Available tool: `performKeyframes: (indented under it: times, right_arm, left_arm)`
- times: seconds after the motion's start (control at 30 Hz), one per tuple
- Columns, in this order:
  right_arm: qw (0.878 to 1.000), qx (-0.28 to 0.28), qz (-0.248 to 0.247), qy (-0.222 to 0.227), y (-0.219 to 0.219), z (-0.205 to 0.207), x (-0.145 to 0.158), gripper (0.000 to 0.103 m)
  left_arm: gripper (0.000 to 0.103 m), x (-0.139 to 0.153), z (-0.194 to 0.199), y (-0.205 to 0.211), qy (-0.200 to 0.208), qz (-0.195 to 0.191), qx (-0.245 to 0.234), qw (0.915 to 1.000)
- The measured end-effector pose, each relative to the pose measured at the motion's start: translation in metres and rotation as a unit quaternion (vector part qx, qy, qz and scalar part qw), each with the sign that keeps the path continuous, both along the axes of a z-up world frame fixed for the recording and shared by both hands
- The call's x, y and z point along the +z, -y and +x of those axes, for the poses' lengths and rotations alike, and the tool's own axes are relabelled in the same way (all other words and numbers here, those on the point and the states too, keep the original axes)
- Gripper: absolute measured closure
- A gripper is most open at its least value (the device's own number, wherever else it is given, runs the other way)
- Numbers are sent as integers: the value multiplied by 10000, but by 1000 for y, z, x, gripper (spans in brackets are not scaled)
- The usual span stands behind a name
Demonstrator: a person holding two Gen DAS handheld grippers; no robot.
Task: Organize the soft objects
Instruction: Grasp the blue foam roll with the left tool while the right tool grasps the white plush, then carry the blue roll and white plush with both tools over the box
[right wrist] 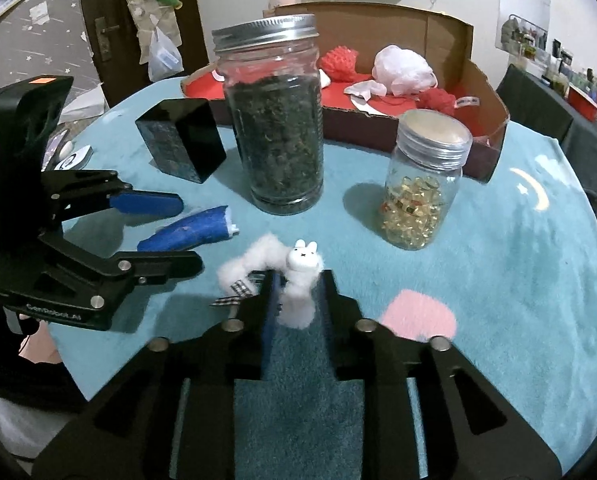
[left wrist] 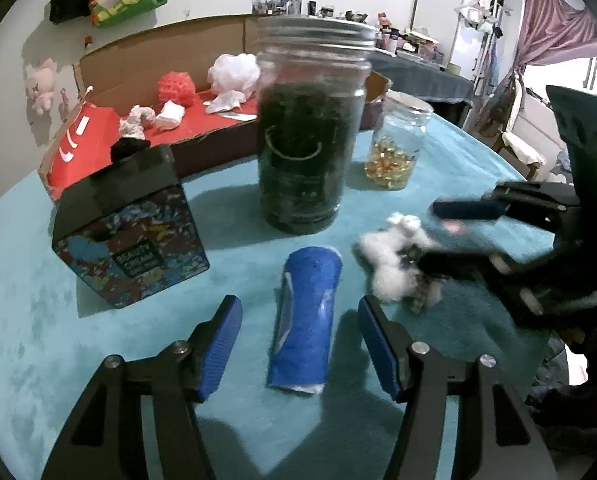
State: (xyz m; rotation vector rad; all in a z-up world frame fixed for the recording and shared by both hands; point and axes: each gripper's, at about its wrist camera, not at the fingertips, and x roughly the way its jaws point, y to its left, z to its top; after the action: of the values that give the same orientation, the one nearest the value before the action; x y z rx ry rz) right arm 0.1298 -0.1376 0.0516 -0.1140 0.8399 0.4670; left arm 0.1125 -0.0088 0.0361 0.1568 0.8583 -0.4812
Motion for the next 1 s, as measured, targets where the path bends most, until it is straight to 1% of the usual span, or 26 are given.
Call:
performKeyframes:
  times: [0.03,0.07,0.1,0.17,0.23,0.3,0.4,0.43,0.47,0.5,0.53,0.57,0.6,0.7,0.83,1.0]
  right_arm:
    - [10000,-17,18,13,0,0,0,45]
    - [10000,-24,68,51,2,-1,1,19]
    - [9998,21,150,111,2,-3,2,17]
    - [9998,56,108,148,0,-4,3,17]
    - [9999,72,-33,126,-5,-2,0,17]
    - [9997,131,-161,99,-11,-1,-3,17]
    - [9985,237,-492,21,-23,2,-9,17]
    - [9979,273,-587,-22,-26,3,-11,18]
    - [9974,289,-656,-57,-29,5,-13,19]
    - [9975,299,-637,-83,-30,6,-14,22]
    - [9979,306,-562,-115,-29,7,-14,26]
    - [9982,313,-504,-122,-28,8,-14,42]
    - [9985,293,-450,-79,-26,7,-13,56]
    - [9991,246,-353,7,-22,4,-11,60]
    - [9995,189,-164,200,-18,-1,0,61]
    - [9993,95,-125,339,-14,-2,13,61]
  left_arm:
    - [40,0,0,-1,-5,-8,12,10000]
    - [40,0,0,-2,-6,-9,13,10000]
    - [40,0,-1,-2,-3,-4,17,10000]
    - [37,1,0,-2,-1,6,20,10000]
    - [34,0,1,-1,-3,33,1,10000]
    - [34,-1,3,1,-4,87,-7,10000]
    - [35,-2,7,4,36,156,-30,9999]
    - [37,-3,7,5,46,171,-34,9998]
    - [44,-3,7,5,58,173,-33,9998]
    - [55,-2,7,4,82,142,-24,9999]
    - [60,-2,7,4,85,115,-22,9999]
    - [73,-1,7,2,76,71,-31,9999]
    - [80,1,7,1,71,23,-26,10000]
    - [80,6,6,3,95,4,-23,10000]
    - [80,14,5,3,183,-70,-56,9998]
    - [80,21,4,3,270,-114,-81,9995]
